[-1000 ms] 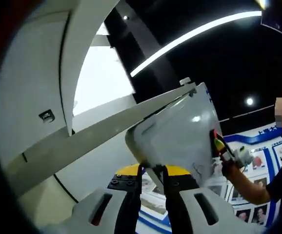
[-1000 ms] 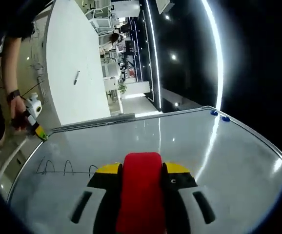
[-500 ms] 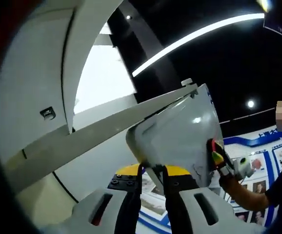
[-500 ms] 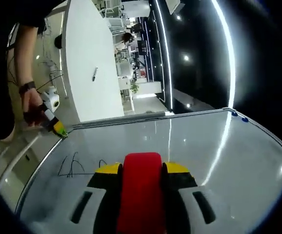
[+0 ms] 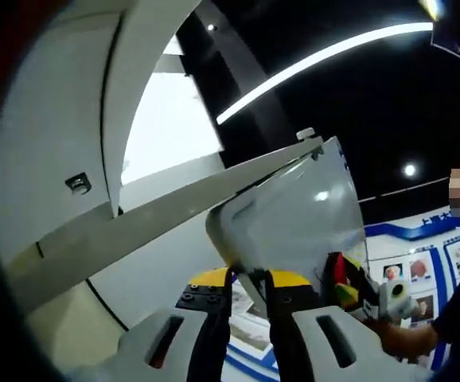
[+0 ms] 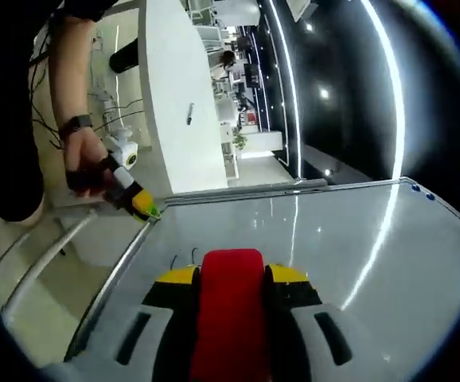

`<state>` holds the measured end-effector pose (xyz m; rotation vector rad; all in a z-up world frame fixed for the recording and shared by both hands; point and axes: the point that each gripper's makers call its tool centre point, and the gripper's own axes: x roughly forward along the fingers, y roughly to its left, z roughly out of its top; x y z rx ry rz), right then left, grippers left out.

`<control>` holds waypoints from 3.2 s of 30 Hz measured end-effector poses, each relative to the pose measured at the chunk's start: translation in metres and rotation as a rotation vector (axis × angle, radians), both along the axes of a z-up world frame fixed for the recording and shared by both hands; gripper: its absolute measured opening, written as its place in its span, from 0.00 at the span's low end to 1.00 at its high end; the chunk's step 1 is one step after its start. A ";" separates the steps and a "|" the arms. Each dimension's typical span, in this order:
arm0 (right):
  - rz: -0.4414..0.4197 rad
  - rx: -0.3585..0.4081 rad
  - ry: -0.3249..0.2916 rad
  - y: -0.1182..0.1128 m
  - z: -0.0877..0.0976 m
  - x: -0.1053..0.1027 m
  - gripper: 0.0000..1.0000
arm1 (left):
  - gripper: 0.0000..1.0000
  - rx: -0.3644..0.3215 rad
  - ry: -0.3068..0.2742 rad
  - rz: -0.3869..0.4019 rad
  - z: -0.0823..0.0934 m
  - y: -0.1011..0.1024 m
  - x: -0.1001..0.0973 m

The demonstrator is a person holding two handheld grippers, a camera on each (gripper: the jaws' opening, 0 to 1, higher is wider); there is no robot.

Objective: Wipe the writing off the whiteboard with the eraser

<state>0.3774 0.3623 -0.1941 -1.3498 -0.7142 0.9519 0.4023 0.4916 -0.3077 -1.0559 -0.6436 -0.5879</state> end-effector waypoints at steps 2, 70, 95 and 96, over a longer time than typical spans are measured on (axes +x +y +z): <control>-0.002 -0.014 0.011 0.000 -0.016 -0.001 0.27 | 0.20 -0.004 0.000 -0.002 0.000 0.000 0.001; 0.034 0.160 0.001 0.039 0.074 -0.004 0.27 | 0.18 -0.022 -0.002 -0.011 -0.004 0.000 0.000; 0.003 0.024 0.044 0.040 -0.059 -0.004 0.26 | 0.18 -0.011 0.006 -0.014 -0.001 -0.001 0.003; -0.001 0.029 0.037 0.040 -0.059 -0.004 0.26 | 0.18 -0.009 0.007 -0.015 -0.001 -0.001 0.003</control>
